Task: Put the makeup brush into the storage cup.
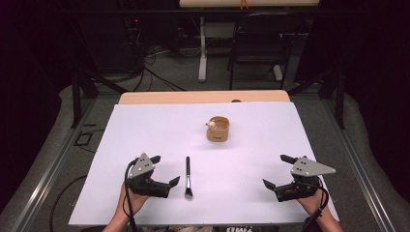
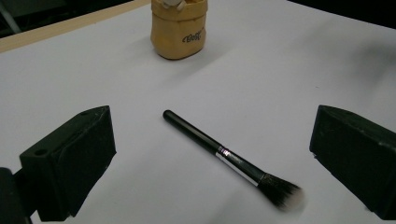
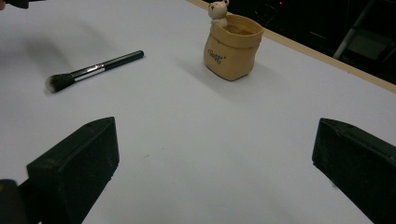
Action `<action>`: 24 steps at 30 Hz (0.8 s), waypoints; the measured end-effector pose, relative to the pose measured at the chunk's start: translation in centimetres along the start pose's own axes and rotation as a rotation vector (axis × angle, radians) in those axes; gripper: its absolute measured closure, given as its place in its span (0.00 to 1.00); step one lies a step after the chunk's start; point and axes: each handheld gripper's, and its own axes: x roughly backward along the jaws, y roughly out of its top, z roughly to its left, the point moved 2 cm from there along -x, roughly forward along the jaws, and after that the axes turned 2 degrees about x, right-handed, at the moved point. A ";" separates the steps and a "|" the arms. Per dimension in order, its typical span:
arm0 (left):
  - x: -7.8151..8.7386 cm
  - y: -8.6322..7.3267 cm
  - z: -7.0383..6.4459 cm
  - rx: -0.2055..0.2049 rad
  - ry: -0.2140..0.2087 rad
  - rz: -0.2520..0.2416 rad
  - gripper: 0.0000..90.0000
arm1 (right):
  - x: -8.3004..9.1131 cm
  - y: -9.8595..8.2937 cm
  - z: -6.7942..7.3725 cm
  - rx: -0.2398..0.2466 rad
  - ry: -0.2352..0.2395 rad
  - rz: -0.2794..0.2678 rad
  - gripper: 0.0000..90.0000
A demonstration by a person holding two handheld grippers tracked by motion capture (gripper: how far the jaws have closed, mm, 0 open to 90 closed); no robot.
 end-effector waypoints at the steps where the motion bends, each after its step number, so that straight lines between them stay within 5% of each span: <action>1: -0.1 0.0 0.0 -0.004 0.000 0.001 0.00 | 0.0 0.0 0.0 0.001 -0.001 0.001 0.00; 24: -2.3 0.7 -0.8 0.065 0.056 0.060 0.01 | 0.0 0.0 0.0 0.001 0.001 0.005 0.00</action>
